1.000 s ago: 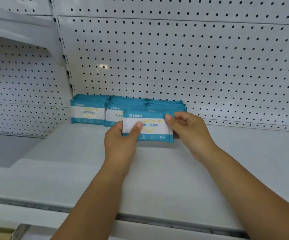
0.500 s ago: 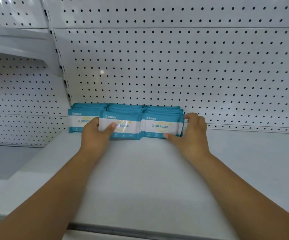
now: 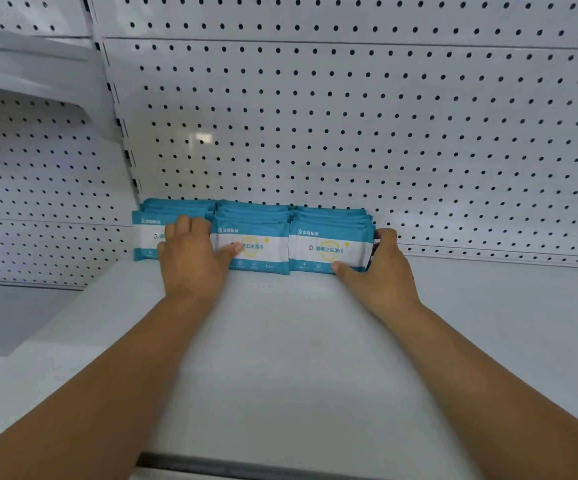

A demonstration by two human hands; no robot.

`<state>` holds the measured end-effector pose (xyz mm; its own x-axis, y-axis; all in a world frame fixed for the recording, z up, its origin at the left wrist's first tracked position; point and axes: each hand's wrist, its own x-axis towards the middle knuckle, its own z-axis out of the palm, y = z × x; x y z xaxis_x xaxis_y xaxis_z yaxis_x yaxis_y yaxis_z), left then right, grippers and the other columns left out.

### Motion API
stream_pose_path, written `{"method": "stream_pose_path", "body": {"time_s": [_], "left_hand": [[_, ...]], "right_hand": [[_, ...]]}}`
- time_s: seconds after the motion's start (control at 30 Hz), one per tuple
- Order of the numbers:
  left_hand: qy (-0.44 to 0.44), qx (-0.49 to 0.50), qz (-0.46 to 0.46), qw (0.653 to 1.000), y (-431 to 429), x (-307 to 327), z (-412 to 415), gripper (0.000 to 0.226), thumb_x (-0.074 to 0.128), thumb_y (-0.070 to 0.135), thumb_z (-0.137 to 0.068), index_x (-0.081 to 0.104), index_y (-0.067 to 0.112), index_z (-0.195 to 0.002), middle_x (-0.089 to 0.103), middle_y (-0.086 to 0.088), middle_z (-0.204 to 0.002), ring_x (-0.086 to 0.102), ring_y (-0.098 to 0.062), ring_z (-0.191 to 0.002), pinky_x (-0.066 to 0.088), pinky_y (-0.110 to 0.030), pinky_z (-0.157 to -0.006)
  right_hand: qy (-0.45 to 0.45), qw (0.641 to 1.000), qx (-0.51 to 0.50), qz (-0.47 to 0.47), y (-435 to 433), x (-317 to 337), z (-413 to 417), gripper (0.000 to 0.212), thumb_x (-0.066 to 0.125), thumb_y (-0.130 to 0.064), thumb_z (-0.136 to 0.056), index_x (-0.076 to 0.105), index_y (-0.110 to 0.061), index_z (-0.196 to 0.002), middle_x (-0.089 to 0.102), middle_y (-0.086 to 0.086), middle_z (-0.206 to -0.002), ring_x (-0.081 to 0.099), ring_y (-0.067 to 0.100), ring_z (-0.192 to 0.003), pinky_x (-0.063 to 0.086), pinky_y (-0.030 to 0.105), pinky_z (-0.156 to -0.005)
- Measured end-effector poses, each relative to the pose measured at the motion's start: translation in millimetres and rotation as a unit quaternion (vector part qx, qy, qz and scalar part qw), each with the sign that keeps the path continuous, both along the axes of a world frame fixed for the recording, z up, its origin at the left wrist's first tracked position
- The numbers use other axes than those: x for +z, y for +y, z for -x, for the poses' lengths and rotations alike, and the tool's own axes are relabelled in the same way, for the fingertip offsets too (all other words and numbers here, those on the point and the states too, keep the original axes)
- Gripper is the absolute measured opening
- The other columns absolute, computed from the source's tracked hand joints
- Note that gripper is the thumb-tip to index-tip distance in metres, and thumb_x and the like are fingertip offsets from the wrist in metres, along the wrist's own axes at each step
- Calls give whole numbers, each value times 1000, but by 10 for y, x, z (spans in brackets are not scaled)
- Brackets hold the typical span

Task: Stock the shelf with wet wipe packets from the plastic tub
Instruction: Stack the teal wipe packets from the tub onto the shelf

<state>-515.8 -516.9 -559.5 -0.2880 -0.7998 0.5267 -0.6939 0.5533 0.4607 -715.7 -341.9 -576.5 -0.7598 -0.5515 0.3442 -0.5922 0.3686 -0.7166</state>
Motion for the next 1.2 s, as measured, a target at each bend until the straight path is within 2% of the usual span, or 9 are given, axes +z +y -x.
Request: {"method": "stream_pose_path", "body": {"time_s": [0.13, 0.23, 0.3, 0.4, 0.57, 0.7, 0.83, 1.0, 1.2], "left_hand": [[12, 11, 11, 1000, 99, 28, -88, 64, 78, 49, -82, 53, 9, -126, 53, -13, -126, 47, -32, -120, 41, -48, -98], [5, 0, 5, 1000, 244, 88, -154, 67, 74, 46, -87, 48, 7, -135, 50, -14, -132, 45, -32, -124, 40, -46, -101], [-16, -18, 0, 1000, 357, 135, -194, 63, 69, 45, -91, 46, 9, -138, 50, -12, -135, 45, -29, -126, 38, -44, -103], [-26, -64, 5, 998, 563, 232, -230, 58, 64, 42, -96, 47, 12, -142, 51, -8, -140, 45, -26, -130, 36, -41, -108], [-2, -159, -2, 987, 1044, 540, -108, 51, 56, 45, -99, 52, 17, -142, 52, -3, -146, 43, -22, -136, 35, -38, -111], [24, -244, -20, 969, 1567, 715, 152, 51, 58, 49, -97, 54, 24, -141, 54, 1, -144, 46, -19, -134, 37, -35, -110], [26, -320, -35, 946, 2239, 783, 492, 52, 60, 52, -94, 55, 27, -140, 56, 4, -142, 48, -16, -133, 35, -26, -102], [3, -414, -17, 910, 3108, 883, 949, 57, 57, 57, -93, 54, 28, -141, 56, 4, -143, 47, -16, -133, 37, -36, -112], [-28, -506, 5, 862, 4165, 975, 1336, 56, 54, 58, -95, 50, 31, -144, 53, 5, -147, 44, -18, -137, 35, -37, -112]], "right_hand": [[-22, 1000, -10, 1, 48, 44, -38, 90, 84, -47, -72, 34, -15, -141, 56, 3, -129, 56, 25, -116, 50, 41, -92], [-1, 1000, -18, -11, 123, 122, -108, 97, 82, -51, -75, 30, -9, -146, 48, 6, -138, 47, 25, -128, 47, 39, -97], [22, 999, -11, -40, 189, 213, -155, 95, 78, -53, -79, 30, -8, -147, 46, 7, -141, 42, 25, -133, 45, 39, -98], [70, 993, 9, -91, 348, 415, -170, 84, 71, -55, -84, 34, -9, -143, 49, 9, -139, 45, 26, -129, 47, 40, -95], [143, 986, 6, -89, 859, 846, -93, 65, 60, -51, -92, 37, -27, -148, 55, 1, -138, 51, 22, -123, 50, 40, -91], [183, 980, -12, -78, 1496, 1139, -9, 64, 58, -54, -93, 40, -28, -149, 51, -5, -147, 45, 19, -133, 46, 40, -99], [204, 972, -51, -106, 2299, 1303, 74, 71, 60, -56, -92, 36, -26, -151, 46, -6, -150, 41, 16, -136, 44, 38, -103], [213, 959, -115, -147, 3430, 1458, 196, 73, 61, -55, -91, 35, -26, -152, 42, -6, -154, 36, 16, -141, 40, 38, -108], [187, 942, -206, -186, 4796, 1418, 239, 74, 63, -56, -89, 39, -22, -150, 46, -2, -151, 41, 20, -139, 42, 43, -110]]}}
